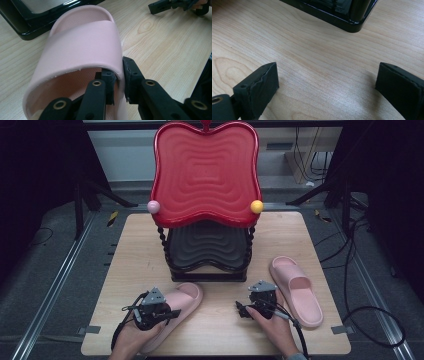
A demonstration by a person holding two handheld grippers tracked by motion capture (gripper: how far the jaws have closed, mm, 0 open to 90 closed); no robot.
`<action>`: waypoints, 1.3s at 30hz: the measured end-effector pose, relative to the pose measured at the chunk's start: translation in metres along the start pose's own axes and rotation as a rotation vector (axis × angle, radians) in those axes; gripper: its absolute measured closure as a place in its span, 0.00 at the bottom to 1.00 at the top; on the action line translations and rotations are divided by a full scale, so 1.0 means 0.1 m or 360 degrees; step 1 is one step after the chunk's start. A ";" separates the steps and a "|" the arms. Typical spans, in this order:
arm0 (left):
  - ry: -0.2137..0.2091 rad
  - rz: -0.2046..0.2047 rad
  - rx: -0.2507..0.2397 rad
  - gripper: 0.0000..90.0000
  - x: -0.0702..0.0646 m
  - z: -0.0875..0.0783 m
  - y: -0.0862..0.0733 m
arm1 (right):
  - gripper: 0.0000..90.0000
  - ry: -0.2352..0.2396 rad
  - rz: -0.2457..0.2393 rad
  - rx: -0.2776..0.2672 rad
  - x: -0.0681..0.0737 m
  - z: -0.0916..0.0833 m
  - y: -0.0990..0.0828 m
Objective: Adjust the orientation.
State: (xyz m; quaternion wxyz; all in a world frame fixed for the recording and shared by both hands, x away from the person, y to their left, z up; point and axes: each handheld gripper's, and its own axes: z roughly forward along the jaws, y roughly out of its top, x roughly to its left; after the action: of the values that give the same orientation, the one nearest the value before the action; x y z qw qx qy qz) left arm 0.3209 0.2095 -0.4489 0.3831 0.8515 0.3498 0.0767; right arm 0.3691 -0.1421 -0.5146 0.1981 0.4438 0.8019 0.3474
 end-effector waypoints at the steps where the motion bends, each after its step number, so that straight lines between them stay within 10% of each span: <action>1: 0.0000 0.0002 -0.0006 0.89 -0.01 -0.01 0.01 | 0.05 0.0000 0.0000 0.0000 0.00 0.00 0.00; 20: -0.0063 0.0151 -0.0130 0.88 -0.38 -0.10 0.67 | 0.05 0.0002 -0.0001 0.0001 0.00 0.00 0.00; 30: 0.0002 0.0212 -0.0213 0.88 -0.49 -0.02 1.18 | 0.05 0.0009 0.0006 0.0003 0.00 -0.01 0.00; 39: 0.0154 0.0142 -0.0316 0.90 -0.45 0.13 1.38 | 0.05 0.0011 -0.0002 0.0000 0.00 -0.01 0.00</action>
State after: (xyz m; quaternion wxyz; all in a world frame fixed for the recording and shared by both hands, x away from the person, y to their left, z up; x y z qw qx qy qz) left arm 0.3664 0.1089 -0.3543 0.4444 0.8195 0.3202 0.1688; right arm 0.3685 -0.1427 -0.5143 0.1955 0.4421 0.8029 0.3487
